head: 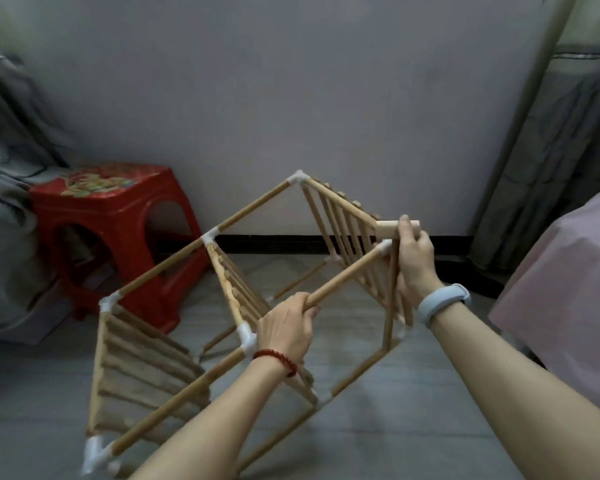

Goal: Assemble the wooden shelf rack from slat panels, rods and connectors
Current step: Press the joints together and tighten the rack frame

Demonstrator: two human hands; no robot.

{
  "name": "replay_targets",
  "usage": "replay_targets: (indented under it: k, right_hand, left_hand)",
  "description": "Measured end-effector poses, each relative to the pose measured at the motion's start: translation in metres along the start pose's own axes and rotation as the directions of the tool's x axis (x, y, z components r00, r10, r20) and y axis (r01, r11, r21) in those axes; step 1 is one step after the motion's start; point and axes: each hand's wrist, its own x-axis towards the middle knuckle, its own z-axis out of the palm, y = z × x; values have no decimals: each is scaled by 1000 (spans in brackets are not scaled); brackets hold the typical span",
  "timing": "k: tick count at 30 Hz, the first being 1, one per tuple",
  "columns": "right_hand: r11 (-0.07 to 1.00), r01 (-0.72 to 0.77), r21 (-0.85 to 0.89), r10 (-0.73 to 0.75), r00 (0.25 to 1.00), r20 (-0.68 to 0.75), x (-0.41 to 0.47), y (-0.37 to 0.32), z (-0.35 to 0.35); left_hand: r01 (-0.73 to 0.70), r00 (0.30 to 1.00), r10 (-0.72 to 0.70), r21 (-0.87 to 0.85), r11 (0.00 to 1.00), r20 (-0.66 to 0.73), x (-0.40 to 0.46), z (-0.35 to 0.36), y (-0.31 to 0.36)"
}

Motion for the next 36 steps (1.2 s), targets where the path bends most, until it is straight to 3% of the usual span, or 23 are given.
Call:
replay_targets:
  k: [4, 10, 12, 16, 18, 21, 23, 28, 33, 34, 36]
  right_hand:
    - [992, 117, -39, -109, 980, 164, -18, -30, 53]
    - [958, 268, -101, -213, 903, 374, -65, -65, 109]
    - [951, 290, -106, -224, 885, 408, -81, -70, 115]
    - [966, 252, -52, -201, 866, 458, -101, -77, 118]
    - [970, 239, -42, -191, 859, 476, -105, -78, 115]
    - [968, 246, -51, -188, 844, 502, -110, -76, 105]
    - [948, 289, -130, -184, 837, 515, -112, -73, 96]
    - [924, 275, -266, -90, 833, 546, -109, -69, 66]
    - [814, 346, -467, -48, 841, 539, -103, -86, 36]
    - [780, 382, -495, -85, 849, 521, -102, -96, 36]
    - [593, 514, -621, -164, 831, 531, -99, -117, 39]
  left_hand:
    - [8, 1000, -10, -74, 997, -29, -15, -46, -10]
    - [-168, 986, 166, 235, 957, 29, -29, -133, -29]
    - [-189, 968, 223, 249, 950, -117, -29, -158, -26]
    - [-152, 862, 284, 319, 935, -421, -15, -207, -21]
    - [-120, 884, 283, 406, 906, -372, -6, -223, -18]
    - [-128, 968, 214, 482, 867, -127, 6, -229, -13]
    - [-152, 982, 185, 471, 869, -25, 6, -223, -6]
    - [-116, 981, 178, 508, 853, -74, -24, -175, 7]
    - [-114, 988, 148, 486, 867, -32, -31, -150, 3]
    - [-111, 988, 149, 491, 864, -38, -29, -152, 1]
    - [-119, 986, 161, 519, 846, -36, -31, -151, -1]
